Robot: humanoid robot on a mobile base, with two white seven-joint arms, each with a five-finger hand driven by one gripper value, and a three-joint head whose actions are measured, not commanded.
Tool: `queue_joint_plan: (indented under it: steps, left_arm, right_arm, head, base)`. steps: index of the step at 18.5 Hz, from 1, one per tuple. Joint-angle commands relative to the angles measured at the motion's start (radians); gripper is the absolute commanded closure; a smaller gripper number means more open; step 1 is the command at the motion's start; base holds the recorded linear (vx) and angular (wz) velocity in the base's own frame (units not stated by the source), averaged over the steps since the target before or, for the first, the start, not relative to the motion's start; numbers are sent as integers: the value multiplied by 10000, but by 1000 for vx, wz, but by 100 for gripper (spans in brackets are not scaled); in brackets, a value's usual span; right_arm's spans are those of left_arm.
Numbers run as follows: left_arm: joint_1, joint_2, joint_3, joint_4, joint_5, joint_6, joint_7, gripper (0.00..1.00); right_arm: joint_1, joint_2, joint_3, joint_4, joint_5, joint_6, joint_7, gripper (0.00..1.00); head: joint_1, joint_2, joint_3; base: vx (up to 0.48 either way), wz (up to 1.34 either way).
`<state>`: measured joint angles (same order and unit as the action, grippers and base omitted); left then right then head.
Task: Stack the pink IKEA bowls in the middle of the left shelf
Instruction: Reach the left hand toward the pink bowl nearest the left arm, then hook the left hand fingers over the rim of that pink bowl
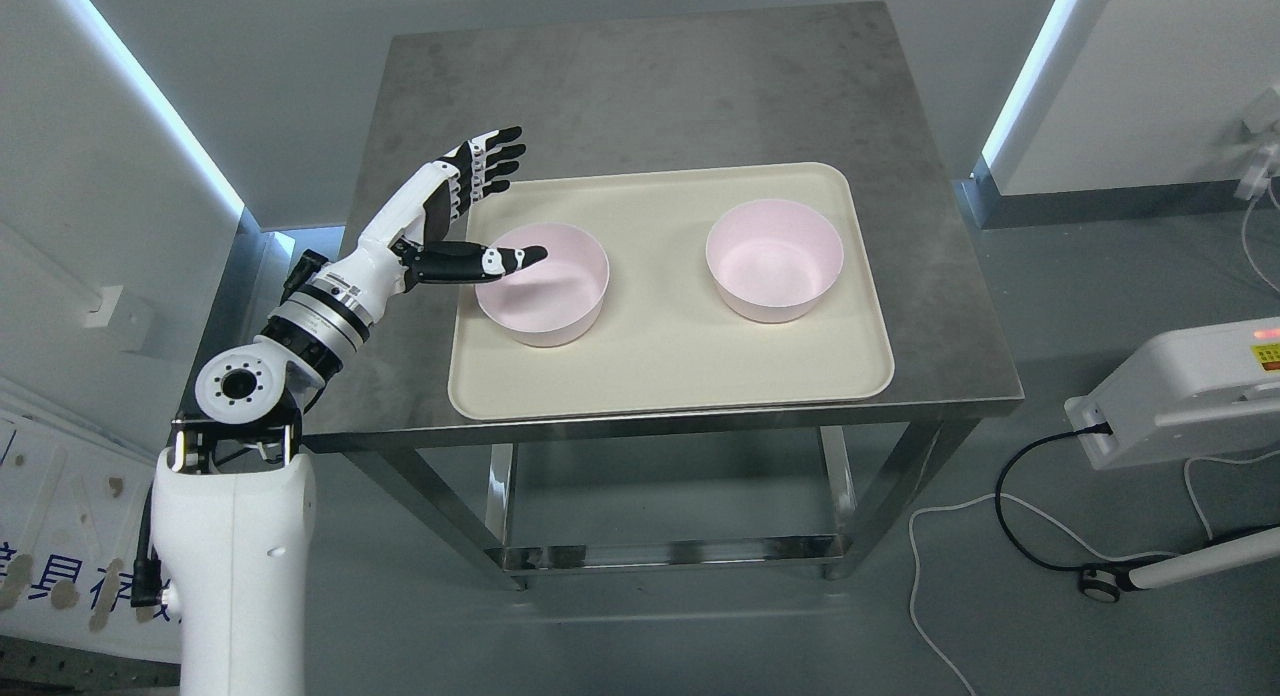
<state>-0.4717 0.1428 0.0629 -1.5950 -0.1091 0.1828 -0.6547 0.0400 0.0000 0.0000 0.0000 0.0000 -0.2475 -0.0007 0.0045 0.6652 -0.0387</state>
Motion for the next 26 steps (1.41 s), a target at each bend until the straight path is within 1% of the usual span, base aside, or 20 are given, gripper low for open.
queue_joint_plan:
  steps: [1, 3, 6, 8, 9, 12, 14, 18, 21, 24, 26]
  left_arm:
    - [-284, -232, -1258, 763, -595, 28, -34, 18]
    - [-176, -247, -1289, 764, -642, 28, -65, 21]
    - [-222, -247, -1243, 840, -658, 28, -50, 32]
    - [-253, -186, -1274, 871, -688, 13, -49, 35]
    - [-283, -110, -1274, 962, -840, -48, -49, 35]
    - [-284, -63, -1274, 1285, -1806, -722, -65, 35]
    - [-375, -93, -1274, 1438, -2068, -785, -49, 35]
    - [-957, -155, -1136, 1439, -2115, -755, -80, 35]
    - [-959, 59, -1181, 1439, -2130, -724, -202, 35]
    - [-836, 427, -1151, 1439, -2115, -708, -540, 36]
    - [-775, 489, -1075, 1439, -2115, -708, -540, 39]
  right_arm:
    - [-1, -175, -46, -175, -15, 5, 7, 0]
    - [-1, -175, -46, -175, -15, 5, 7, 0]
    - [-1, -175, -46, -175, -15, 5, 7, 0]
    - [-1, -175, -46, -175, -15, 5, 7, 0]
    - [-1, -175, -46, -175, -15, 5, 7, 0]
    - [-1, -175, -46, -175, -15, 5, 7, 0]
    - [-1, -175, -46, -175, -15, 5, 7, 0]
    - [-1, -175, -46, -175, -15, 5, 7, 0]
    - [-1, -175, -46, -175, -15, 5, 7, 0]
    - [-1, -175, -46, -175, -15, 5, 7, 0]
    - [-1, -175, -46, -175, -15, 5, 7, 0]
  head:
    - [0, 0, 0]
    - [0, 0, 0]
    - [0, 0, 0]
    - [0, 0, 0]
    - [0, 0, 0]
    - [0, 0, 0]
    - [0, 0, 0]
    - [0, 0, 0]
    - [0, 0, 0]
    - [0, 0, 0]
    - [0, 0, 0]
  base:
    - [0, 0]
    - [0, 0]
    - [0, 0]
    - [0, 0]
    - [0, 0]
    - [0, 0]
    - [0, 0]
    - [0, 0]
    - [0, 0]
    - [0, 0]
    - [0, 0]
